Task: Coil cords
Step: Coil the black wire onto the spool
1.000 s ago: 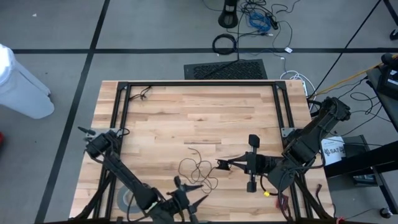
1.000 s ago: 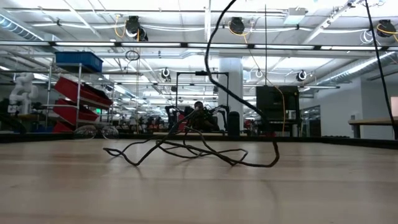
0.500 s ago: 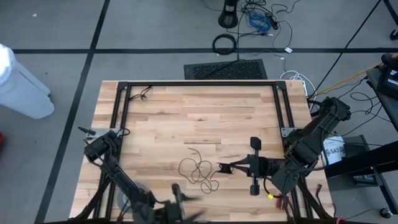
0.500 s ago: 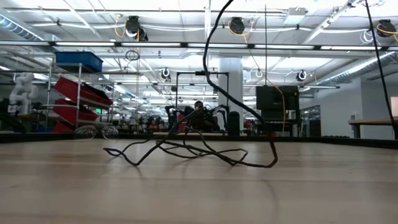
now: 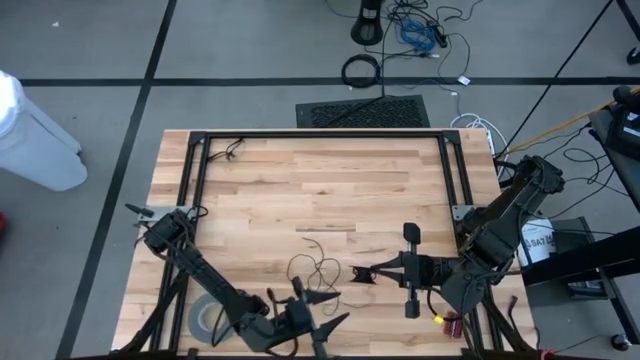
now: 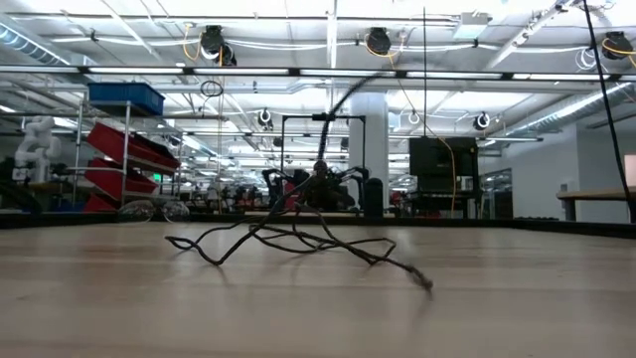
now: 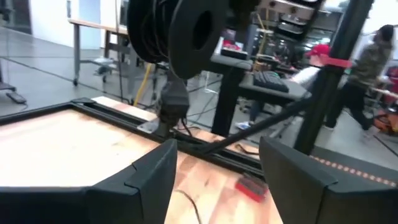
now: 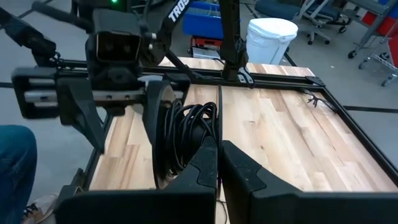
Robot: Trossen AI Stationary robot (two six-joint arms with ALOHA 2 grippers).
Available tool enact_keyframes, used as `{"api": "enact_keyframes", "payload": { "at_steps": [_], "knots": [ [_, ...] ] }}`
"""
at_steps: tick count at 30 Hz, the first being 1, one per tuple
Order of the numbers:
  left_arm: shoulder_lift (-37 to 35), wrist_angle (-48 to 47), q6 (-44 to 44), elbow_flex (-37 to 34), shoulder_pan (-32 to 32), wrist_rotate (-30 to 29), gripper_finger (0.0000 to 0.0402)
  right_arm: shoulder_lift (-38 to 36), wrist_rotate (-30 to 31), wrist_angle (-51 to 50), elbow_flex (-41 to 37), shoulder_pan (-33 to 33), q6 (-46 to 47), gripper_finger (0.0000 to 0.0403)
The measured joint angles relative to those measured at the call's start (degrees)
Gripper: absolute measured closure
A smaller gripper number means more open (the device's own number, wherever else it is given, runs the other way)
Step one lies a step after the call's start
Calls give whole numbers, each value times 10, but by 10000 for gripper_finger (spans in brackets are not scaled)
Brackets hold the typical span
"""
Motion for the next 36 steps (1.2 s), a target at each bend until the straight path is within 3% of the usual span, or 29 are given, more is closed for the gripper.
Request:
{"api": "enact_keyframes", "payload": {
  "at_steps": [9, 14, 27, 31, 36],
  "knots": [
    [0, -111, -92, 0, -9, 5, 166, 0, 0, 0, 0, 4, 1, 403],
    [8, -120, -150, 0, -1, 91, 166, 0, 0, 3, 0, 4, 1, 403],
    [95, 64, -115, 0, 55, 93, 165, 0, -2, 4, 0, 4, 1, 403],
    [106, 111, -97, 0, 68, 158, 165, 0, -2, 4, 0, 4, 0, 403],
    [106, 115, -59, 0, 79, 182, 166, 0, -1, 4, 0, 4, -4, 403]
  ]
}}
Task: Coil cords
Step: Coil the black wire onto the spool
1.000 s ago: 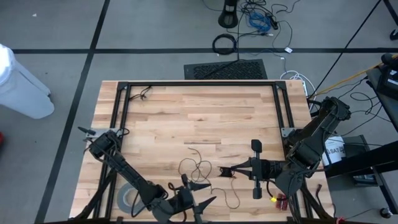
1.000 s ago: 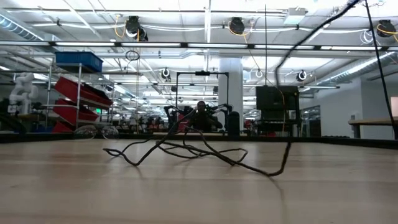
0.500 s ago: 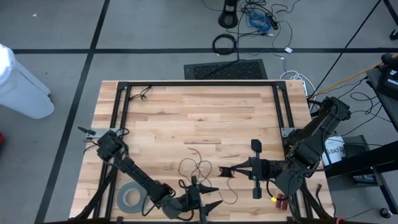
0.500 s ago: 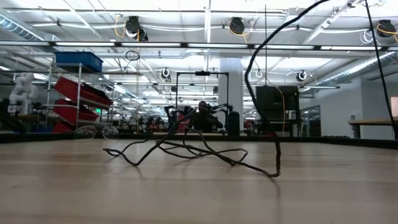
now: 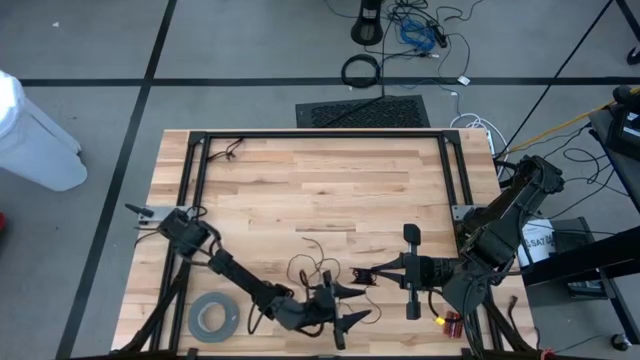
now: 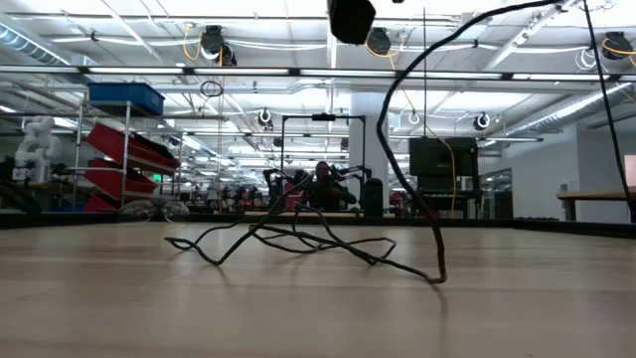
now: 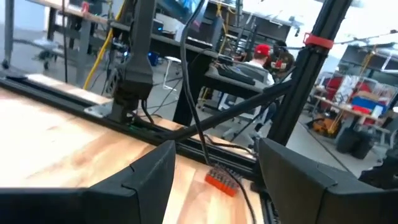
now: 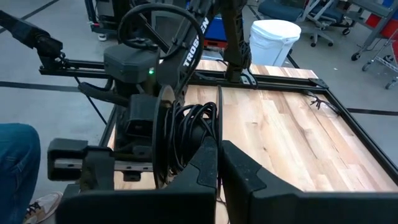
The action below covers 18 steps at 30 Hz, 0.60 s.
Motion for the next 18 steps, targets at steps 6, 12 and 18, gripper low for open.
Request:
{"api": "enact_keyframes", "payload": {
  "at_steps": [6, 12, 18],
  "knots": [
    [0, -2, 5, 0, 16, 33, 166, 0, 0, 0, 0, 0, -1, 403],
    [0, -1, 28, 0, 18, 36, 182, 0, 1, 0, 0, 0, -1, 403],
    [0, -1, 33, 0, 18, 36, 266, 0, 2, 0, 0, 0, -1, 403]
  ]
}}
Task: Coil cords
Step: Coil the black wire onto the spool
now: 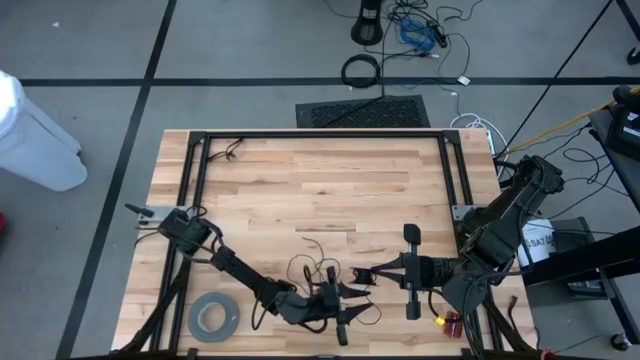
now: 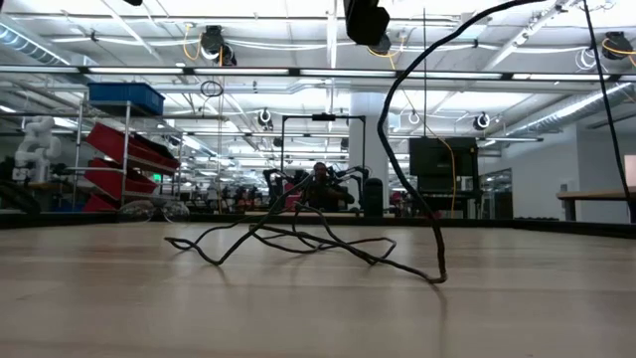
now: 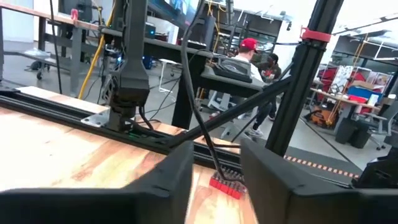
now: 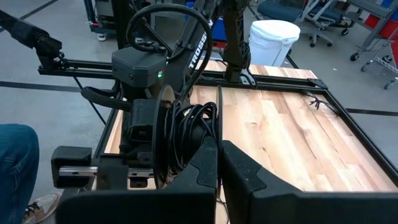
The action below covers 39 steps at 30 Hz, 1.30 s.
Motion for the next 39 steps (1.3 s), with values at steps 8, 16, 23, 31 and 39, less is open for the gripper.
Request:
{"api": "enact_keyframes", "payload": {
  "at_steps": [8, 16, 23, 31, 39],
  "knots": [
    [-4, -5, 48, 0, -14, -137, 392, 0, -11, 0, 0, 2, 7, 403],
    [-72, -173, 87, 0, -66, -279, 394, 0, -20, -3, 0, 15, 7, 403],
    [-165, -321, 36, 0, -98, -284, 395, 0, -20, -40, 0, 11, 8, 403],
    [-258, -615, -180, 0, -101, -256, 396, 10, -28, -41, 0, 10, 0, 403],
    [-277, -693, -240, 0, -88, -201, 396, 17, -33, -34, 0, 10, -9, 403]
  ]
}}
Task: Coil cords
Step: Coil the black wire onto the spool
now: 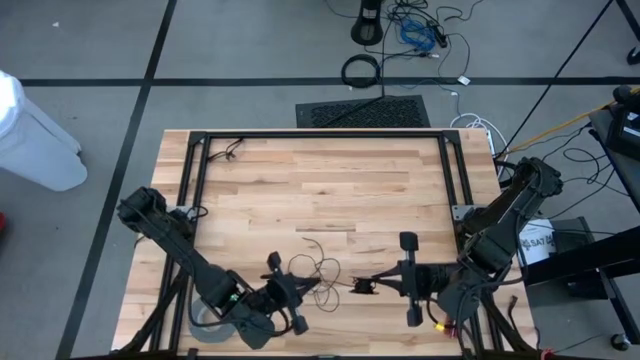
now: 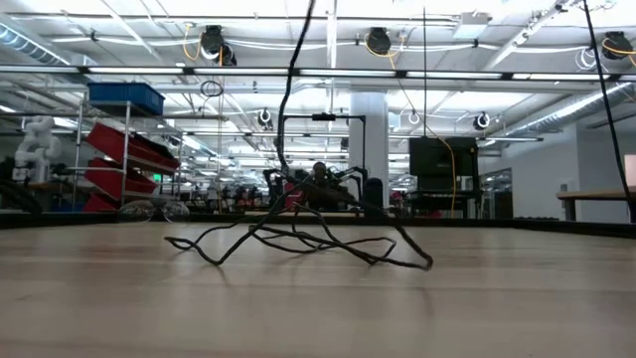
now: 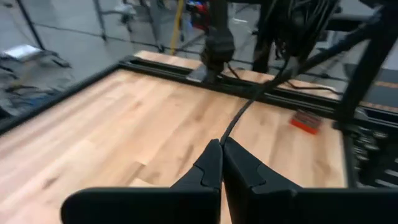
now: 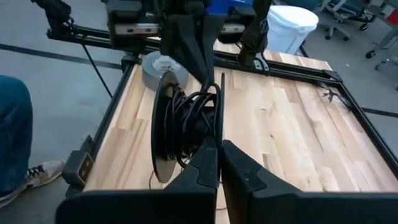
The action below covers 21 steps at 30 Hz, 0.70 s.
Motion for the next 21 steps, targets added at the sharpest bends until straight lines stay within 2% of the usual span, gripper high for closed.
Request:
{"api": "enact_keyframes", "payload": {
  "at_steps": [4, 10, 16, 21],
  "knots": [
    [2, 2, -6, 0, 6, 28, 396, 0, 0, 31, 0, 0, -24, 403],
    [3, 2, -6, 0, 5, 31, 396, 0, -1, 35, 0, 0, -45, 403],
    [7, 4, -18, 0, 0, 34, 396, 0, -41, 21, 0, -3, -45, 403],
    [22, 0, -20, 0, 4, 35, 396, 9, -45, 12, 0, -17, -37, 403]
  ]
}}
